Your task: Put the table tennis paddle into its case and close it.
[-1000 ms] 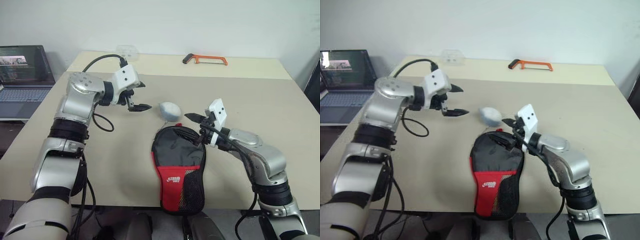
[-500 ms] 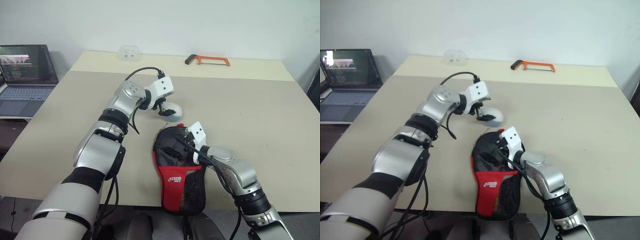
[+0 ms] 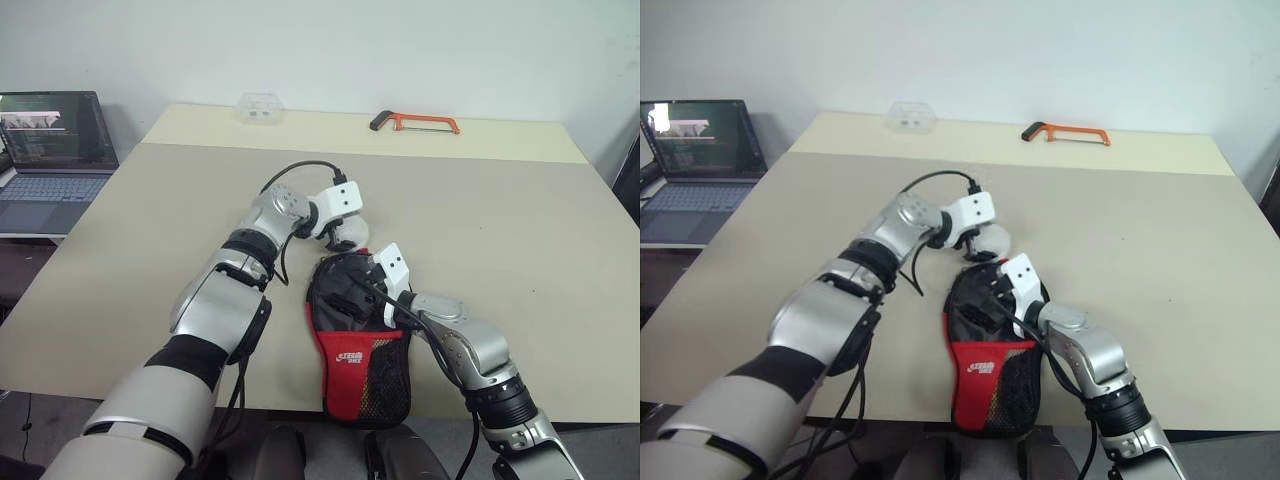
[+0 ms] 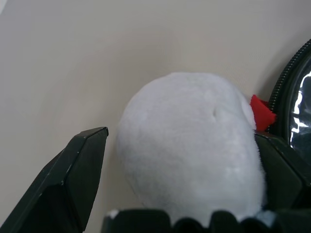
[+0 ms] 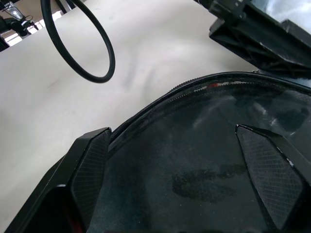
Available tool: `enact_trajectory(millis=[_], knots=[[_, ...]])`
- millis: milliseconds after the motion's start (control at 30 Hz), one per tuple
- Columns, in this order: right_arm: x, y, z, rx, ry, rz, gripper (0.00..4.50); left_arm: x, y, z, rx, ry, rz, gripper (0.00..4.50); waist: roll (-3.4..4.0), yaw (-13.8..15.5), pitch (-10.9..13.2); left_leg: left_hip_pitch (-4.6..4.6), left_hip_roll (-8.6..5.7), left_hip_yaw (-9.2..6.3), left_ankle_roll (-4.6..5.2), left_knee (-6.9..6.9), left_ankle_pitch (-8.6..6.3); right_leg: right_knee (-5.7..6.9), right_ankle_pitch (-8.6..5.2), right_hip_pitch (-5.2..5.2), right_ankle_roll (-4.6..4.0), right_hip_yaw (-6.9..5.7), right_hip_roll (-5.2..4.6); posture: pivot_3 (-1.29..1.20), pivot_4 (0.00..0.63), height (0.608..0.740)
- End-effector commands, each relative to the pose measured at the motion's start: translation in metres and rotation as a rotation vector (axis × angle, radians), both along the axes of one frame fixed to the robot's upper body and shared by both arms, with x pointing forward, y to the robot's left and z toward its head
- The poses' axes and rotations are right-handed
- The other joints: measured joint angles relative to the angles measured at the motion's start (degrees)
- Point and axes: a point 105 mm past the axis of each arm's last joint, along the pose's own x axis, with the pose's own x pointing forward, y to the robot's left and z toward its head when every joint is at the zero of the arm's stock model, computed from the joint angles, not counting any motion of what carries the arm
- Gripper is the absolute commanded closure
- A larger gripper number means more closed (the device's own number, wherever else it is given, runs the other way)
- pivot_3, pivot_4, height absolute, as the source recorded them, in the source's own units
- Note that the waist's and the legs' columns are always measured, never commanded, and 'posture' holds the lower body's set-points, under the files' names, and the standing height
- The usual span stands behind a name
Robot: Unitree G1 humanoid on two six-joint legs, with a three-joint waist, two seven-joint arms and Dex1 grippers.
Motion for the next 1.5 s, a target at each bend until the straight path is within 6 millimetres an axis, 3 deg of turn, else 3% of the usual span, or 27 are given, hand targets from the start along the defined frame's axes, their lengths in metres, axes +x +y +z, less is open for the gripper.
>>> enact_trajectory(millis=[33, 200, 433, 567, 800, 933, 1233, 1500], knots=[[-0.007, 0.002, -0.019, -0.027, 0.071, 0.007, 0.01, 0.005, 0.011, -0.011, 0.085, -0.024, 0.078, 0.00, 0.00, 0.0, 0.0, 0.14, 0.00, 0.00, 0.00, -0.01, 0.00, -0.02, -0.02, 0.15, 0.04, 0.00, 0.00, 0.00, 0.150, 0.740], [-0.009, 0.001, -0.016, -0.018, 0.065, 0.014, 0.01, -0.002, 0.004, -0.028, 0.047, 0.065, 0.093, 0.00, -0.01, -0.1, 0.0, 0.77, -0.01, 0.00, 0.00, -0.03, -0.01, -0.10, -0.09, 0.80, 0.16, 0.00, 0.00, 0.00, 0.150, 0.740], [-0.009, 0.002, -0.016, -0.018, 0.064, 0.011, 0.01, -0.006, -0.004, -0.038, 0.010, 0.105, 0.128, 0.00, -0.04, -0.1, -0.2, 0.81, -0.01, -0.01, 0.00, -0.03, 0.00, -0.10, -0.09, 0.86, 0.17, 0.00, 0.00, 0.00, 0.150, 0.740], [-0.009, 0.002, -0.015, -0.019, 0.064, 0.011, 0.00, -0.004, -0.009, -0.038, -0.017, 0.093, 0.158, 0.85, -0.07, 0.1, -0.3, 0.86, -0.03, -0.04, 0.00, -0.02, 0.00, -0.10, -0.09, 0.93, 0.18, 0.00, -0.01, 0.00, 0.150, 0.740], [-0.008, 0.002, -0.016, -0.019, 0.064, 0.004, 0.00, -0.004, -0.013, -0.040, -0.038, 0.087, 0.176, 3.16, -0.08, 0.1, -0.3, 1.19, -0.04, -0.02, -0.01, -0.03, 0.00, -0.14, -0.06, 1.26, 0.24, 0.01, -0.02, 0.00, 0.150, 0.740], [-0.008, 0.001, -0.016, -0.022, 0.063, 0.001, 0.00, -0.002, -0.009, -0.041, -0.045, 0.080, 0.194, 3.84, -0.08, 0.1, -0.3, 1.24, -0.04, -0.02, -0.01, -0.04, -0.01, -0.16, -0.06, 1.30, 0.25, 0.01, -0.02, 0.00, 0.150, 0.740], [-0.010, 0.003, -0.018, -0.032, 0.066, 0.021, 0.00, 0.016, 0.010, -0.021, -0.087, -0.056, 0.316, 3.95, -0.09, -0.1, -0.3, 1.28, -0.03, -0.01, -0.01, -0.04, 0.00, -0.16, -0.06, 1.30, 0.25, 0.05, -0.02, 0.00, 0.150, 0.740], [-0.012, 0.004, -0.019, -0.049, 0.071, 0.036, 0.00, 0.028, -0.011, 0.016, -0.108, -0.271, 0.332, 3.96, -0.16, -0.9, -0.2, 1.23, -0.04, 0.00, 0.00, -0.05, 0.01, -0.18, -0.04, 1.24, 0.29, 0.11, -0.02, 0.00, 0.150, 0.740]])
